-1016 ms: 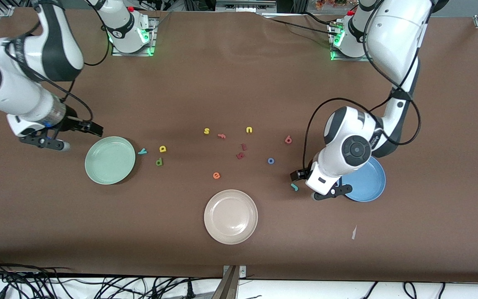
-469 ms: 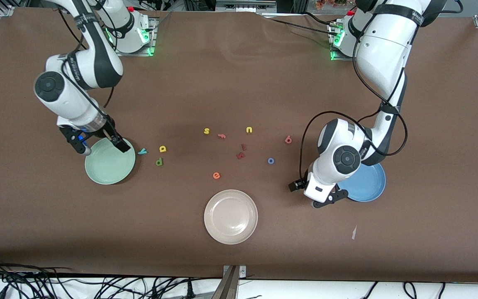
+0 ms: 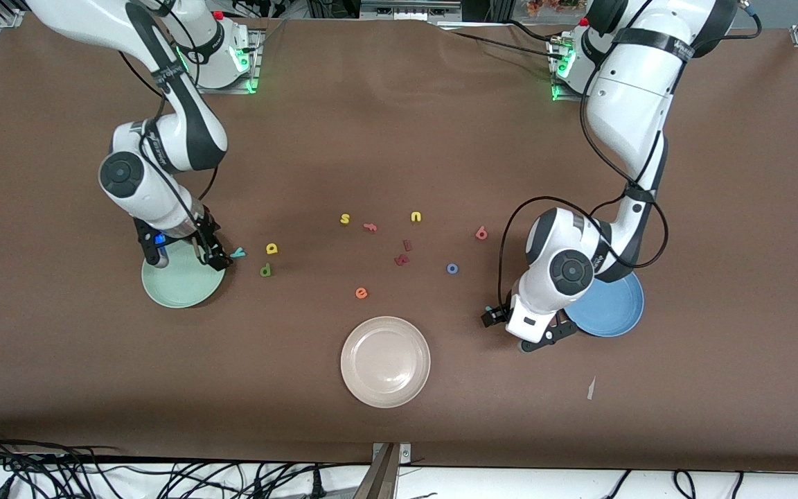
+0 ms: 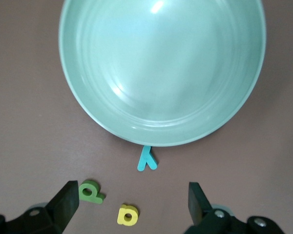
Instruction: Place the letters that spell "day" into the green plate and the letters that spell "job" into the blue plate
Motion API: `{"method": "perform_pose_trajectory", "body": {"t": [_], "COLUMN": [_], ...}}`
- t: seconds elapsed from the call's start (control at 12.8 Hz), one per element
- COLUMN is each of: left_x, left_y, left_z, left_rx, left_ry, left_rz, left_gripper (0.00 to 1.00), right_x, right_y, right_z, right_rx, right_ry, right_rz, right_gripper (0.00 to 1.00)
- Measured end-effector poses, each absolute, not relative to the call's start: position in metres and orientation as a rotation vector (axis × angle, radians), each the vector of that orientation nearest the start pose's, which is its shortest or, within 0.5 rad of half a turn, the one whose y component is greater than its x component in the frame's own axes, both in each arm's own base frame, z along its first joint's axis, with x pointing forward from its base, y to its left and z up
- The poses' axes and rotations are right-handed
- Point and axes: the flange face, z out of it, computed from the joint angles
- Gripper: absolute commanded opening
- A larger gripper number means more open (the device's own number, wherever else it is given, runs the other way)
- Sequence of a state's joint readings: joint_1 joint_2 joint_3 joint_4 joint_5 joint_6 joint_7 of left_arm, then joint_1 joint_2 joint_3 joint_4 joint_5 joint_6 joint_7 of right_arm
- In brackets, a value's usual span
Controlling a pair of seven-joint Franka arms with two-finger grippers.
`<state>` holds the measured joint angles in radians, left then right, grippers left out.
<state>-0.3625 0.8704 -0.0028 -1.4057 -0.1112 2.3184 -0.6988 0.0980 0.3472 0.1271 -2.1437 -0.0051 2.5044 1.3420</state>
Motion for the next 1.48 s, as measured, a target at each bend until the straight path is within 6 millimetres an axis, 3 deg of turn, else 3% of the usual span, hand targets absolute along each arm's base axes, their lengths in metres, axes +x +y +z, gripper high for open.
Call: {"method": "perform_pose_trajectory", "body": {"t": [0.31,0.62,0.78,0.94,1.02,1.17,1.33,1.41,1.48], "left_x": [0.673,0.67,0.672,0.674,0.674,0.674,0.674,0.674,0.675], "left_y": [-0.286,-0.295,-0.294,-0.293,-0.293,-0.293,-0.293,-0.293,-0.293], "left_z": [0.171,0.17,0.172,0.174,0.174,0.174,0.174,0.175,0.176], "left_rx": [-3.149,-3.124,-3.123,-3.122,-3.122,-3.123,-3.123,-3.12,-3.111], "left_ry": [-0.65,-0.652,-0.656,-0.659,-0.659,-0.659,-0.655,-0.633,-0.591], "left_rz": [0.015,-0.013,-0.019,-0.027,-0.028,-0.028,-0.029,-0.037,-0.06], "left_gripper": [0.78,0.45,0.24,0.13,0.13,0.08,0.0,0.0,0.0], "right_x": [0.554,0.556,0.554,0.554,0.553,0.552,0.554,0.556,0.558], "right_y": [0.14,0.128,0.126,0.126,0.126,0.126,0.127,0.127,0.127], "right_z": [0.217,0.21,0.199,0.187,0.181,0.171,0.172,0.174,0.176], "right_rx": [-2.619,-2.599,-2.592,-2.576,-2.571,-2.568,-2.555,-2.55,-2.547], "right_ry": [1.673,1.729,1.758,1.771,1.774,1.778,1.785,1.784,1.783], "right_rz": [0.05,0.055,0.072,0.068,0.067,0.071,0.061,0.055,0.049], "right_gripper": [0.99,0.98,0.98,0.98,0.91,0.34,0.07,0.0,0.0]}}
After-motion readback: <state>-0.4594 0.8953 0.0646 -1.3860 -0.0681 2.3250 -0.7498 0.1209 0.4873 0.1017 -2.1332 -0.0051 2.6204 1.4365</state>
